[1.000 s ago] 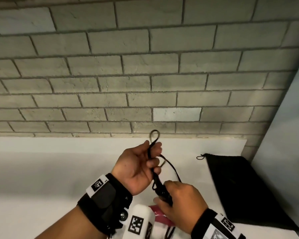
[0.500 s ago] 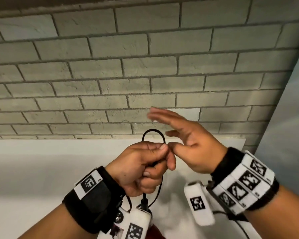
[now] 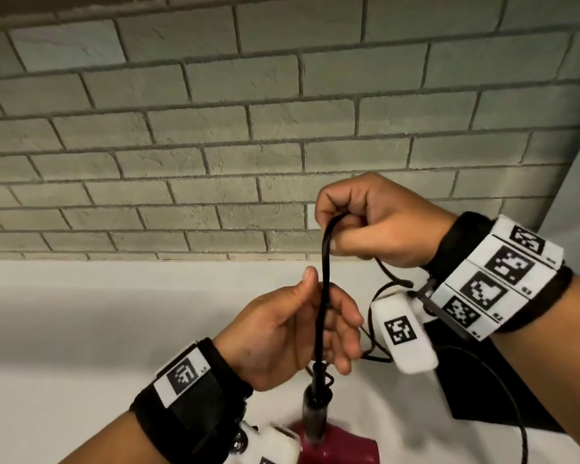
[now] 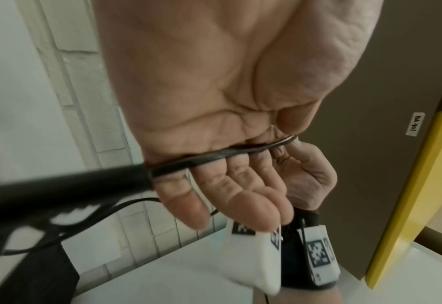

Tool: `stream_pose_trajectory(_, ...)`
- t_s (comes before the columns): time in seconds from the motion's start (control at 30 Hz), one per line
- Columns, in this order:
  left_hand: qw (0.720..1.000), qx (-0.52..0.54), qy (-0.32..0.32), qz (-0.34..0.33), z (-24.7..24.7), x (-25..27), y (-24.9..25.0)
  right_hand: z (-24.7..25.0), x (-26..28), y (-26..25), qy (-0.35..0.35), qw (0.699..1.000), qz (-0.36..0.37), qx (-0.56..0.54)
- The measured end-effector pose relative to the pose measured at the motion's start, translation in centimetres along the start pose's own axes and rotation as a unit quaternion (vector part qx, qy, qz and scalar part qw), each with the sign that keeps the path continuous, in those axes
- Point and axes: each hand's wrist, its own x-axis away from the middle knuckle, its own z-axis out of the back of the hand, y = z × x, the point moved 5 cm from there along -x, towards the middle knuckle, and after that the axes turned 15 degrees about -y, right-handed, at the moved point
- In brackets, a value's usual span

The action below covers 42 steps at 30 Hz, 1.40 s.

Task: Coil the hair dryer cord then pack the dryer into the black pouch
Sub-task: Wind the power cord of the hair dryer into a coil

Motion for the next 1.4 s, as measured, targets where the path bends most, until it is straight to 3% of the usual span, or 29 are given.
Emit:
stream_pose_trajectory(0.1,0.999,-0.026,0.024,-0.018,-0.2,-0.2,0.1,1.3,-0.1,-0.2,0.017,0.999,-0.02,0.037)
stream_pose_trajectory(0.33,0.97,-0.17,0.173,-0.024,1.2,-1.0,0.9,3.2,0.5,0.0,0.057,0.992,-0.046,0.105)
stream_pose_trajectory(0.57,0.967,-0.173,0.183,-0.02,1.5,-1.2,2.2,4.4,0.5,-0.1,0.121,0.985,-0.014,0.122)
stream_pose_trajectory(0.73,0.984,-0.065,0.158,-0.049,1.2,-1.2,3.4,2.7,0.4,2.1,0.105,0.976,-0.079,0.173)
stream_pose_trajectory(0.87,0.991,-0.032,0.112,-0.068,1.4,-1.0,4.5,-1.3,0.4,1.7,0.05,0.995,0.037,0.072)
stream_pose_trajectory(0.97,0.993,-0.042,0.085,-0.076,1.2,-0.7,4.7,-1.4,0.4,1.1,0.091,0.99,0.075,0.075)
stream_pose_trajectory(1.07,0.987,-0.045,0.125,-0.092,1.1,-0.4,4.5,-0.5,0.3,0.7,0.145,0.974,0.08,0.152)
stream_pose_trajectory(1.2,0.976,-0.03,0.176,-0.129,0.8,0.0,4.3,-0.1,0.0,1.4,0.163,0.964,0.076,0.194)
stream_pose_trajectory(1.4,0.973,0.033,0.182,-0.138,1.7,-0.2,4.3,-3.5,0.1,4.4,0.178,0.977,0.016,0.12)
